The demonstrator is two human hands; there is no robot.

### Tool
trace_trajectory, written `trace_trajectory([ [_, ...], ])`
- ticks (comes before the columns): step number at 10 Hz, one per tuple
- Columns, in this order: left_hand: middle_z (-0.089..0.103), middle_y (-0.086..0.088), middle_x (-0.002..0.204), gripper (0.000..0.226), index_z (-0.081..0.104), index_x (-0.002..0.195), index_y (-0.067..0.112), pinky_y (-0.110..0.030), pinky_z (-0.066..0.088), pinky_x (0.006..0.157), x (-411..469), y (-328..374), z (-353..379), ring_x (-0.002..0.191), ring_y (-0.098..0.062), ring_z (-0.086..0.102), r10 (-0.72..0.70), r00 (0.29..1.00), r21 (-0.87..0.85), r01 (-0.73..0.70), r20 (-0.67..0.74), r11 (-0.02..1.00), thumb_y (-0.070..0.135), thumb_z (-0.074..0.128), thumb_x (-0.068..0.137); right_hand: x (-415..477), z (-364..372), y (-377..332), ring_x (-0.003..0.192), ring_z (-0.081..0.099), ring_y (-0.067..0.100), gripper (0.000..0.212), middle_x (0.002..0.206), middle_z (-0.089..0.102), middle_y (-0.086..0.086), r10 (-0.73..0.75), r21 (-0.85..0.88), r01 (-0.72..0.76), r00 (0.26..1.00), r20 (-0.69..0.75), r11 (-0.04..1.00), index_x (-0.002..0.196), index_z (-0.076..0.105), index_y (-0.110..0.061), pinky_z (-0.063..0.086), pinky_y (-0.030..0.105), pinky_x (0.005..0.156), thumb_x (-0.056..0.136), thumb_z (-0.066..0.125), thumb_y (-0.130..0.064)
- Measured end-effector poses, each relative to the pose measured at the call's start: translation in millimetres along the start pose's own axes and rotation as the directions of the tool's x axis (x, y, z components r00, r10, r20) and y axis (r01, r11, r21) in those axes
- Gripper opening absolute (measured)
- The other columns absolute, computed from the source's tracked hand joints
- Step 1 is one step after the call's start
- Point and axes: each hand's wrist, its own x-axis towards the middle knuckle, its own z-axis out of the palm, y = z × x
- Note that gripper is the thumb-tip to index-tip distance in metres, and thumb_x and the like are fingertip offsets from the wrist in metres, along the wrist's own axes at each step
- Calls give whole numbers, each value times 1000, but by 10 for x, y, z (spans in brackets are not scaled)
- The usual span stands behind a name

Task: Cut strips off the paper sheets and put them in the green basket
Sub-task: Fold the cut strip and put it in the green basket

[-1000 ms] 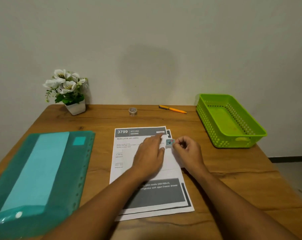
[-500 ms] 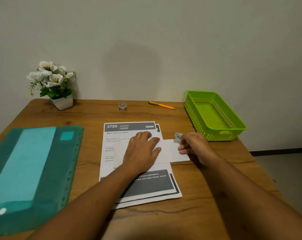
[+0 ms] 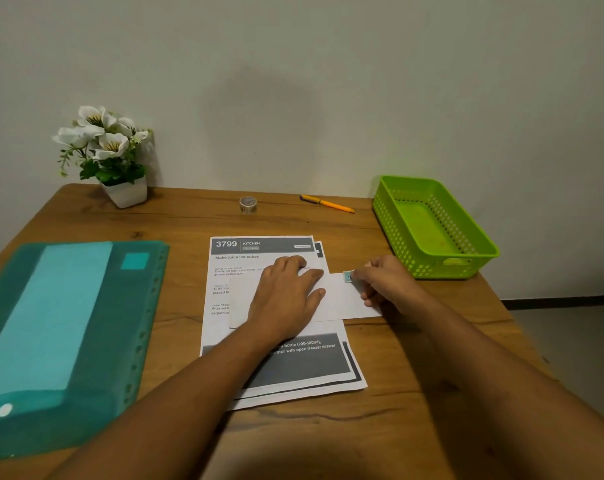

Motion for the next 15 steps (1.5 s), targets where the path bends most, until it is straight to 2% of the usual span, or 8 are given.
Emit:
trace_trajectory([
  [1,51,-2,144,45,56,141,33,-41,35,108,1,-5,-8,134,-21,40,-2,1000,-2,2,-1,1000,51,44,102,-2,7,-17,52,63,19,21,90,73,26,-16,-39,16,1000,2,999,106,65,0,53,26,44,95,70,-17],
  [3,50,-3,144,45,56,141,32,-41,34,109,1,-7,-5,135,-21,40,3,1000,-3,-3,-4,1000,51,44,102,40,15,-14,58,64,24,14,77,69,21,-34,-60,34,999,14,998,93,66,-1,60,35,57,94,70,-15],
  [4,50,-3,144,45,56,141,32,-41,34,109,5,-7,-5,135,-22,40,1,1000,-3,-1,-2,1000,51,44,102,40,5,-27,55,64,22,14,73,69,19,-39,-76,41,999,28,996,85,66,-2,60,35,56,94,69,-12],
  [6,52,-3,143,44,58,140,32,-42,35,107,5,-9,-5,134,-23,41,2,1000,-1,-2,-1,1000,50,46,102,44,-40,-60,51,64,17,10,76,67,19,-30,-106,37,997,71,994,89,64,-1,56,28,47,95,68,-9],
  [12,50,-2,145,45,56,141,32,-41,34,109,-2,-9,-10,135,-21,39,-3,1000,-8,3,1,1000,51,44,102,77,-32,-97,56,65,19,8,74,66,16,-8,-149,20,996,85,989,90,64,-1,58,30,49,94,69,-6],
  [13,50,-3,145,45,57,141,31,-42,34,109,1,-6,-14,135,-22,40,-2,1000,-14,2,5,1000,50,46,102,74,-23,-135,60,65,21,18,82,68,16,47,-139,-39,997,54,990,103,58,-2,58,32,49,93,73,-7],
  [14,50,-3,145,45,57,141,32,-42,34,109,-5,-5,-11,135,-21,39,-7,1000,-16,7,7,1000,50,46,102,79,-14,-86,63,66,22,41,95,71,19,117,-61,-118,993,-14,991,116,47,-7,56,31,48,90,79,-9],
  [15,49,-2,146,46,56,143,32,-41,34,110,-6,-7,-15,136,-21,38,-7,1000,-18,8,8,1000,51,45,102,54,25,42,60,67,26,21,89,73,25,91,78,-82,988,-128,994,101,50,-9,59,38,58,93,69,-4],
])
